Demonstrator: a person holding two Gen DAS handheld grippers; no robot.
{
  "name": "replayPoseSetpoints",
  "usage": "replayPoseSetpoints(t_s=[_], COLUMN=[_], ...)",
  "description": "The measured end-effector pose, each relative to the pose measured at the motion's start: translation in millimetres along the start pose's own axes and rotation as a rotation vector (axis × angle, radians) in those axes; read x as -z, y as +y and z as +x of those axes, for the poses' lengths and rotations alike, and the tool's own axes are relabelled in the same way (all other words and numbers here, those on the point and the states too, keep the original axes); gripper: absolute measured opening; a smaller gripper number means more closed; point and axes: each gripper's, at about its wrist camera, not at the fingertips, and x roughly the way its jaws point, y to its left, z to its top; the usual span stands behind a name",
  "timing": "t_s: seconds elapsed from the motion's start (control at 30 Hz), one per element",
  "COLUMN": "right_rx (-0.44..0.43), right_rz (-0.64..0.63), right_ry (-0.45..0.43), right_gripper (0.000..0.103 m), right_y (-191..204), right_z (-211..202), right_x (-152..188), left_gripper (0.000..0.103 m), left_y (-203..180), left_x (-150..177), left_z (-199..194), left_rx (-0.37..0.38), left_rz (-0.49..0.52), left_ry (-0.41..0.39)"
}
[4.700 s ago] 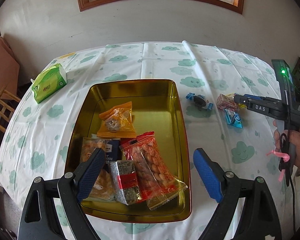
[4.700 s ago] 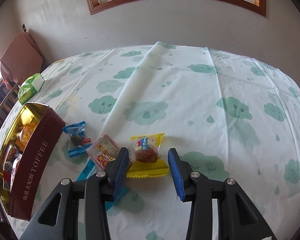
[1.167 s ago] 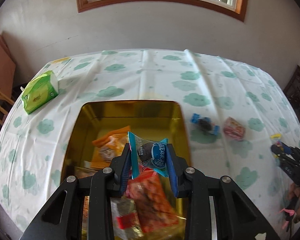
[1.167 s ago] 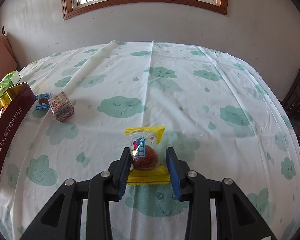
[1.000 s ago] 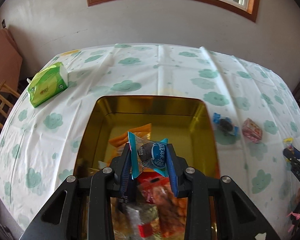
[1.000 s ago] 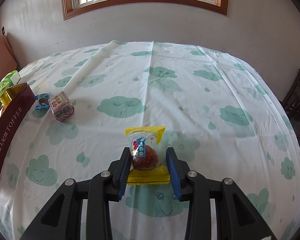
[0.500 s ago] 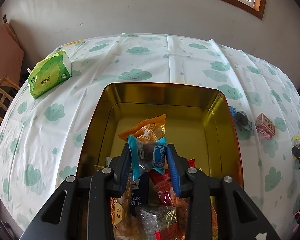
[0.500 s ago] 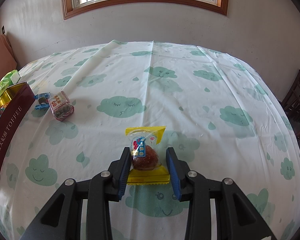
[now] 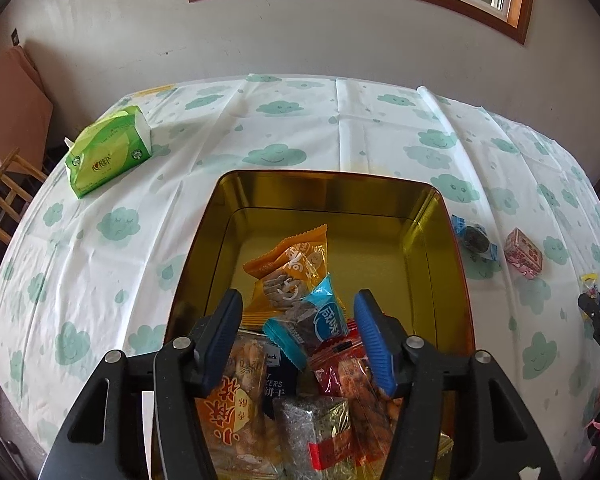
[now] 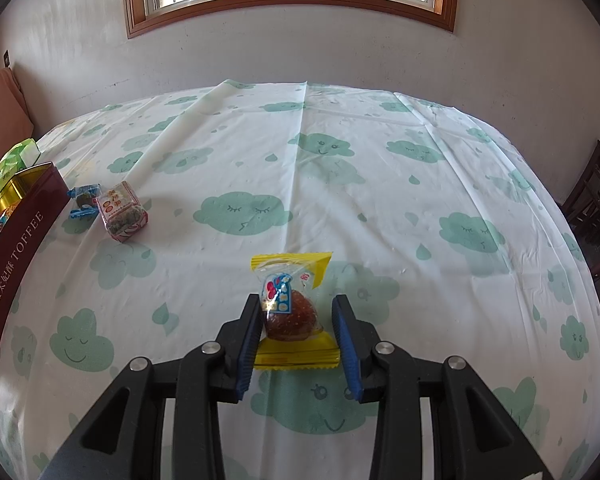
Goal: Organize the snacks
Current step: 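Carry the blue candy into the tin and open the left gripper, then carry the yellow-wrapped cake over the tin and open the right gripper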
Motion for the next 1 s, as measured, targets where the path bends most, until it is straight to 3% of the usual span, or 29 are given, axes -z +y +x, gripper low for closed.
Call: replayPoseSetpoints(t_s=[0.17, 0.37, 0.77, 1.0], right_rx=[0.000, 0.000, 0.037, 0.068], right_rz=[0.000, 0.000, 0.004, 0.041], right_ry=[0.000, 0.000, -0.002, -0.014], right_gripper=[0.037, 0.037, 0.036, 0.035], right_y=[0.2, 0.1, 1.3, 12.1], right_z=[0.0, 0.0, 0.4, -12.6], right_x=[0.0, 0.0, 0.2, -3.1], left_gripper=[0.067, 0.074, 0.082, 0.087], left_y=[-2.6, -1.7, 16.2, 32.1], left_x=[4.7, 16.7, 36.6, 43.6], left_z=[-16.2, -33.3, -55.3, -57.5], left_rx=[-0.006, -0.010, -0.067, -0.063], left_rz=[0.013, 0.016, -0.010, -0.053], left_ry=[-0.038, -0.066, -0.113, -0.115])
